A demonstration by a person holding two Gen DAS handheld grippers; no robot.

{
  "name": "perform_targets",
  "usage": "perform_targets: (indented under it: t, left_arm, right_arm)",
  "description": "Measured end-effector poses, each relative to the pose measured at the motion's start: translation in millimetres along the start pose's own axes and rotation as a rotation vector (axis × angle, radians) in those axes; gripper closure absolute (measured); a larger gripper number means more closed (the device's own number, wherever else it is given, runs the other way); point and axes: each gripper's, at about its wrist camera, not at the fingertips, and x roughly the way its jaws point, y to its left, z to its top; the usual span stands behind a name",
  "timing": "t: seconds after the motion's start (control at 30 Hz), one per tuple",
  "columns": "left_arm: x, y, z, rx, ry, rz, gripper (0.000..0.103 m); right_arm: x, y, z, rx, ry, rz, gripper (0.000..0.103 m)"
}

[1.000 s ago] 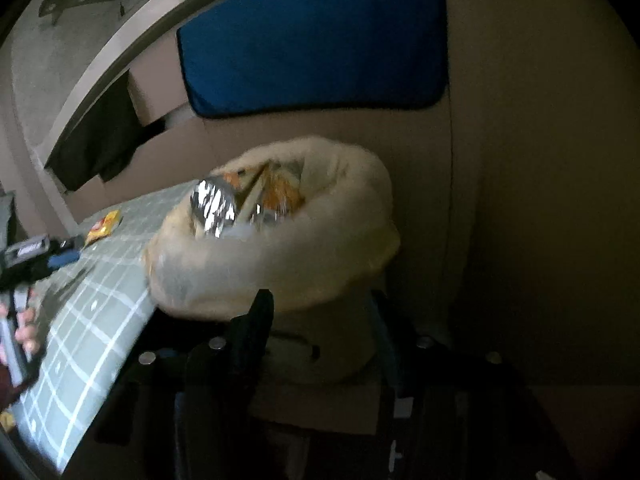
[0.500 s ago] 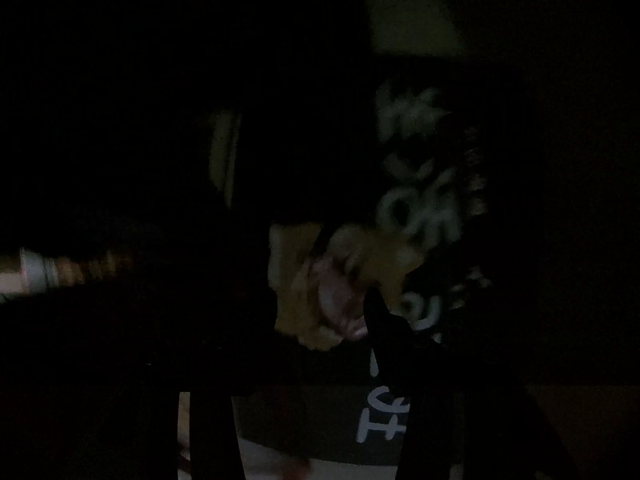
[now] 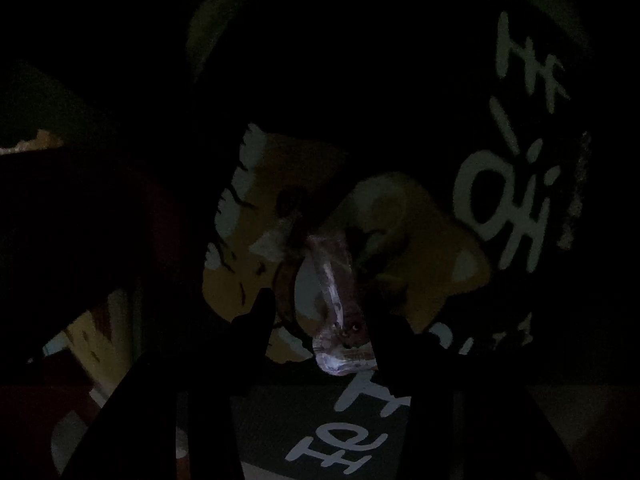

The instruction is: Collect trash

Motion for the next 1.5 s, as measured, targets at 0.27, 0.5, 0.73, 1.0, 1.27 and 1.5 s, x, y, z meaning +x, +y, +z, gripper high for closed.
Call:
perform_targets:
  t: [0.27,0.5,0.73,1.0,1.27,1.5]
  left_arm:
    - [10.2,-5.6,-7.0,-0.002,0.035,-0.013,0.045]
    - [3.7,-2.5,-2.3,-0.010,0.014,-0.047,0.046]
    - [-5.7,18.5,22.4,0.008,-0.057,-0.045,0.046]
    - [7.7,81.5,78.9,-0.077,-0.157,-0.041,0.046]
    - [128.0,117.3,132.0,-0.180,0.044,-0.181,0.046]
    - [161.2,97.4,128.5,-0.052,0.181,-0.299,0.047]
  right_arm:
    - [1.5,-14.2,-12.6,0.093,0.013,-0.010,0.086]
    - [-118.9,-77.8,-40.8,0.365,-0.290,0.163,0.086]
    - [-349.2,-65.8,-37.0,0.329,-0.798,0.309,0.086]
    - [-543.0,-4.7,38.3,0.008,-1.114,0.311,0.086]
    - [-629.9,95.3,125.4,-0.152,-1.094,0.379,0.085]
    - [-620.4,140.9,147.1,-0.200,-1.031,0.366,0.085]
